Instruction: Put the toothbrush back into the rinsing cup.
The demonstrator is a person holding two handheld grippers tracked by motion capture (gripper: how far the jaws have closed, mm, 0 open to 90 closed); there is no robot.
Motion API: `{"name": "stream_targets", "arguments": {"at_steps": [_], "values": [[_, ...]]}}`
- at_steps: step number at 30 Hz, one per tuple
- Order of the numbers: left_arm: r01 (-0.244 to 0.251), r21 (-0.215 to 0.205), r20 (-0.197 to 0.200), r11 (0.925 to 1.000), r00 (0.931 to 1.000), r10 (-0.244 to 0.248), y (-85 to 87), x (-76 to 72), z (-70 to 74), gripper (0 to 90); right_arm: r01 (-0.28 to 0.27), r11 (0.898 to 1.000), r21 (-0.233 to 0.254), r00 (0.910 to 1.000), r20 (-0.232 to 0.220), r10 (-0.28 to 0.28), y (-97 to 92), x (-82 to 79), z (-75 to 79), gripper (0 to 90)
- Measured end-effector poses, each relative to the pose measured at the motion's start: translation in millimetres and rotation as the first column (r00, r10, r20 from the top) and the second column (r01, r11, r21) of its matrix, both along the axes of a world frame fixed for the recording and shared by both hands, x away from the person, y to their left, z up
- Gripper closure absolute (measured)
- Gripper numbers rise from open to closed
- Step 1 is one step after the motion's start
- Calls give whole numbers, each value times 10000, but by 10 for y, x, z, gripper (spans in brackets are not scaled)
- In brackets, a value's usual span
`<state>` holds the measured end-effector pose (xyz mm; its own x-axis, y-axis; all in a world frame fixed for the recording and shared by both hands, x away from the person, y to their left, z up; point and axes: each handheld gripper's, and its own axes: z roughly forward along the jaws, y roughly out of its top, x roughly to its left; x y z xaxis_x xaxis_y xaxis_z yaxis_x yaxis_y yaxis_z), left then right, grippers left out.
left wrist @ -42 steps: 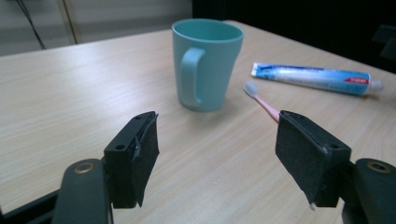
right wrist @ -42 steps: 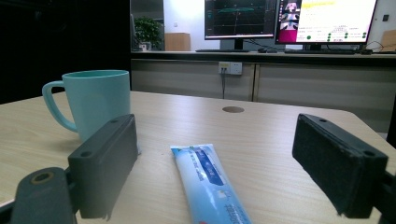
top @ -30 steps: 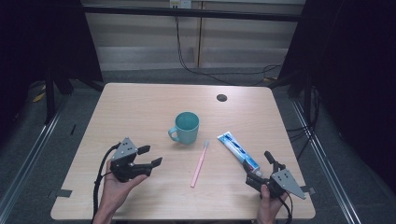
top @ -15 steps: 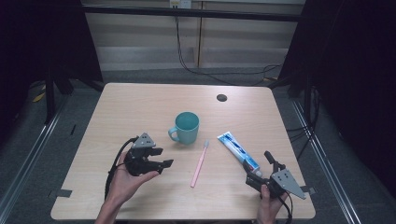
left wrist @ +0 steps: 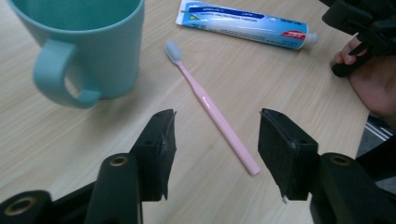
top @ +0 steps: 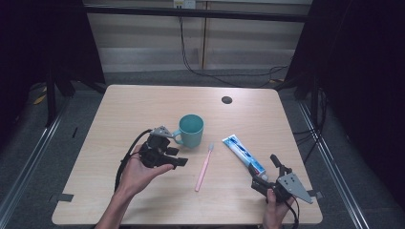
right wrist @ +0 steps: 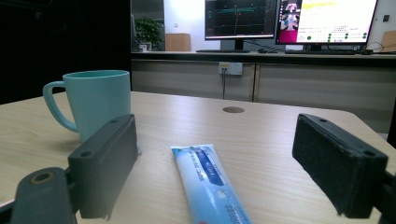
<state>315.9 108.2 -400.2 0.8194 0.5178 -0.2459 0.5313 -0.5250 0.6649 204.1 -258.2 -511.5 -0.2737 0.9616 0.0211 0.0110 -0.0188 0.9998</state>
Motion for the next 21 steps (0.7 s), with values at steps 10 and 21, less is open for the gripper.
{"name": "stream_targets", "arguments": {"at_steps": [10, 21], "values": [[487, 1013, -987, 9937, 9944, -387, -177, 177, 36, 469, 0, 10000, -2, 10000, 5, 0, 0, 0, 0, 135], [792, 2406, -1828, 9674, 9825, -350, -482, 343, -40, 548, -11, 10000, -2, 10000, -1, 11, 0, 1, 0, 136]]}}
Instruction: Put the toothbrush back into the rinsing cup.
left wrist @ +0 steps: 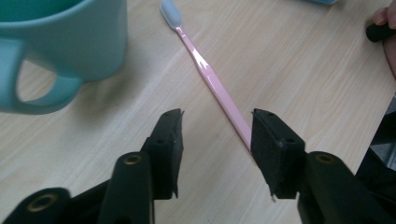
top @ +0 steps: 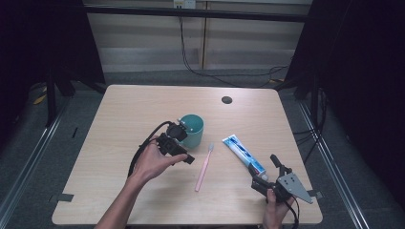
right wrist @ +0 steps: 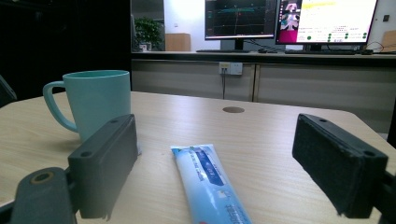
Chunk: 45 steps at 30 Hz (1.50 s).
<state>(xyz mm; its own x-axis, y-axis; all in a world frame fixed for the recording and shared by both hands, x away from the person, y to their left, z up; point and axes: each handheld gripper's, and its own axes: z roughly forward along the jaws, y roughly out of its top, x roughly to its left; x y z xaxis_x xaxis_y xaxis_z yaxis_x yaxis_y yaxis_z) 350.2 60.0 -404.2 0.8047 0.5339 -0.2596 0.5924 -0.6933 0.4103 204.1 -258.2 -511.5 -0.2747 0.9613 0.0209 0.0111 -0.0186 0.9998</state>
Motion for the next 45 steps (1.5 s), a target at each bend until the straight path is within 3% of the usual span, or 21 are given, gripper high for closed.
{"name": "stream_targets", "arguments": {"at_steps": [3, 13, 16, 17, 20, 26, 32, 34, 35, 42, 44, 45], "values": [[45, 373, -141, 9993, 9999, -40, -100, 10, -20, 562, 10, 10000, 2, 10000, 2, -10, 0, 0, 0, 136], [-134, 816, -546, 9966, 9983, 179, -293, 82, -115, 599, 8, 10000, -3, 10000, -2, -8, 0, 0, 0, 136], [-76, 917, -598, 9958, 9981, 132, -329, 76, -141, 603, 11, 10000, -12, 10000, 7, -11, 0, 0, 0, 136], [-286, 733, -596, 9969, 9977, 330, -349, 69, -165, 623, 13, 10000, -12, 10000, 6, -13, 0, 0, 0, 136], [-305, 714, -682, 9970, 9970, 354, -381, 67, -195, 647, 11, 10000, -9, 10000, 5, -11, 0, 0, 0, 136], [-319, 916, -911, 9953, 9950, 403, -527, 55, -302, 685, -3, 10000, -7, 10000, 4, 3, 0, 0, 0, 135], [-351, 1220, -1147, 9919, 9922, 492, -565, 92, -367, 712, 9, 10000, -36, 10000, 4, -9, -2, 0, 0, 135], [-70, 1230, -1231, 9924, 9921, 223, -572, 100, -418, 704, 11, 10000, -10, 10000, 7, -10, 0, 0, 0, 135], [156, 1428, -1318, 9896, 9913, 34, -592, 86, -453, 696, 9, 10000, -12, 10000, 5, -9, 0, 0, 0, 135], [-153, 1373, -1502, 9904, 9880, 361, -582, 129, -550, 697, 3, 10000, -8, 10000, 5, -3, 0, 0, 0, 136], [-120, 1290, -1786, 9916, 9833, 351, -574, 146, -590, 684, 6, 10000, -11, 10000, 5, -6, 0, 0, 0, 135], [-111, 1438, -1697, 9895, 9848, 357, -573, 154, -598, 674, 7, 10000, -15, 10000, 8, -7, 0, 1, 0, 136]]}}
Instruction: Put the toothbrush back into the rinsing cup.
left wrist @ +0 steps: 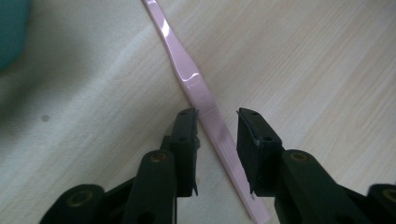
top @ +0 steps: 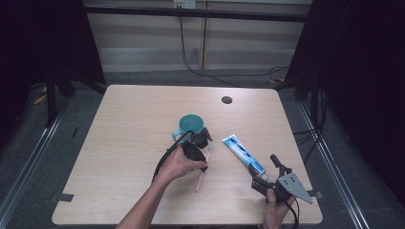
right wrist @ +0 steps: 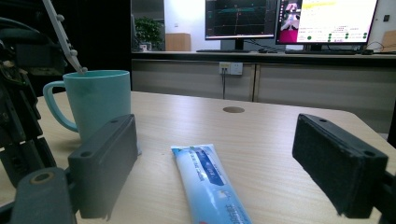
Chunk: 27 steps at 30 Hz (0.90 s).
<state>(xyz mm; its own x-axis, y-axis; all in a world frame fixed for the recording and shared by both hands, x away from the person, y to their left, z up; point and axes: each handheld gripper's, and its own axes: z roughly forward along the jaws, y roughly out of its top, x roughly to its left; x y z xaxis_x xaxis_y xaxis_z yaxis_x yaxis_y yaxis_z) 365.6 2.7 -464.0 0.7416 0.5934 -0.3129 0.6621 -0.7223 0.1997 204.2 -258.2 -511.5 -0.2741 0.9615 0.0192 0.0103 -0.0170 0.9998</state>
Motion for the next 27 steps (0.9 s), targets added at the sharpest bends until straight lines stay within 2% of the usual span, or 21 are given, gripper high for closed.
{"name": "stream_targets", "arguments": {"at_steps": [2, 4, 6, 9, 12, 16, 19, 27], "values": [[-198, -327, -274, 9993, 9994, 189, 17, 25, -17, 664, -27, 10000, 20, 10000, -8, 27, -1, 0, 0, 135], [-277, 180, -8, 9995, 9996, 277, 1, 25, -36, 654, -27, 10000, 18, 10000, -10, 27, 0, 0, 0, 135], [-222, 151, -154, 9996, 9996, 224, -9, 27, -45, 651, -27, 10000, 8, 10000, -5, 27, -1, 0, 0, 135], [-192, 391, 9, 9990, 9998, 192, -46, 13, -30, 644, -26, 10000, 7, 10000, -3, 26, -1, 0, 0, 135], [-123, 613, 8, 9980, 9999, 123, -95, 9, -20, 628, -25, 10000, 6, 10000, -5, 25, -1, 0, 0, 135], [-230, 614, 141, 9978, 9997, 221, -166, 7, -23, 601, -33, 10000, 11, 10000, -5, 33, -1, 0, 0, 135], [-205, 568, 97, 9982, 9998, 200, -196, 1, -33, 559, -40, 10000, 15, 10000, -8, 40, -1, 1, 0, 135], [-421, 407, 130, 9983, 9990, 416, -271, -4, -19, 513, -45, 10000, 17, 10000, -7, 45, -1, 0, 0, 135]]}}
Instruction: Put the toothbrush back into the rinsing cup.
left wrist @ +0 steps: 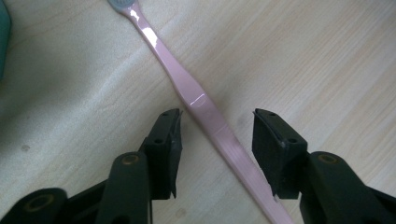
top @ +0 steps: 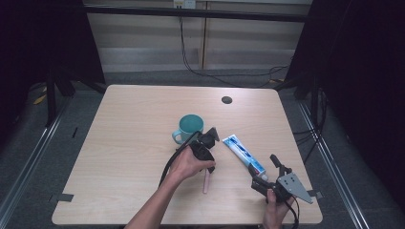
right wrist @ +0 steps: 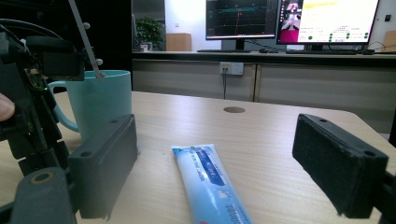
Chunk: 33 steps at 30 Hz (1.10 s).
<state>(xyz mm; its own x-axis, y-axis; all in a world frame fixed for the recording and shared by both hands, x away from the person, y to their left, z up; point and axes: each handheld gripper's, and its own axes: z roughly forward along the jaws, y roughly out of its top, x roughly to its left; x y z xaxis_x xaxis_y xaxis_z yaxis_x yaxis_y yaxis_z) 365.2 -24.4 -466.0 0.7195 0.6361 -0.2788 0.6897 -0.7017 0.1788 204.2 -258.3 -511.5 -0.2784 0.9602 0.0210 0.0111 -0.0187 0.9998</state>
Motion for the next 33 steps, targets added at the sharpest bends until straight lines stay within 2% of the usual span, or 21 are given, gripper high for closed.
{"name": "stream_targets", "arguments": {"at_steps": [2, 3, 5, 6, 9, 10, 11, 12, 15, 17, 22, 26, 29, 30, 33], "values": [[-92, 53, 37, 9999, 10000, 92, -2, 5, -7, 501, 0, 10000, 1, 10000, 0, 0, 0, 0, 0, 135], [-129, 253, 125, 9996, 9998, 126, -10, 4, -13, 501, -1, 10000, 0, 10000, -1, 1, 0, 0, 0, 135], [-99, 199, 153, 9998, 9998, 96, -7, 2, -14, 502, -1, 10000, 0, 10000, 1, 1, 0, 0, 0, 135], [-18, 362, 267, 9993, 9996, 8, -6, 3, -12, 519, -1, 10000, 0, 10000, 0, 1, 0, 0, 0, 135], [84, 411, 184, 9991, 9998, -92, 2, 9, -11, 553, -6, 10000, 6, 10000, 0, 6, 0, 0, 0, 135], [109, 434, 231, 9990, 9997, -119, 6, 9, -11, 570, -7, 10000, 4, 10000, -2, 7, 0, -1, 0, 135], [152, 489, 299, 9987, 9994, -167, 11, 7, -12, 642, -7, 10000, 5, 10000, -1, 7, 0, -1, 0, 135], [284, 611, 350, 9977, 9989, -306, 26, 8, -10, 660, -7, 10000, 4, 10000, 0, 7, 0, -1, 0, 135], [384, 715, 317, 9967, 9987, -408, 62, 31, -11, 768, -7, 10000, 3, 10000, 1, 7, 0, -1, 0, 135], [420, 654, 209, 9970, 9988, -435, 109, 62, -20, 787, -7, 10000, 0, 10000, -2, 7, 0, 0, 0, 135], [565, 800, 73, 9952, 9983, -573, 129, 77, -17, 785, -23, 10000, -12, 10000, 3, 23, -1, 1, 0, 135], [677, 925, -30, 9934, 9977, -677, 94, 80, -11, 746, -23, 10000, -4, 10000, 0, 23, -1, 0, 0, 135], [672, 1005, 59, 9927, 9977, -682, 60, 65, -8, 727, -22, 10000, 0, 10000, 2, 22, 0, 0, 0, 135], [777, 1245, 194, 9892, 9966, -807, 34, 55, -3, 723, -23, 10000, -1, 10000, 3, 23, -1, 0, 0, 135], [829, 1445, 352, 9860, 9954, -888, 28, 53, -1, 777, -22, 10000, 0, 10000, 5, 22, -1, 0, -1, 135]]}}
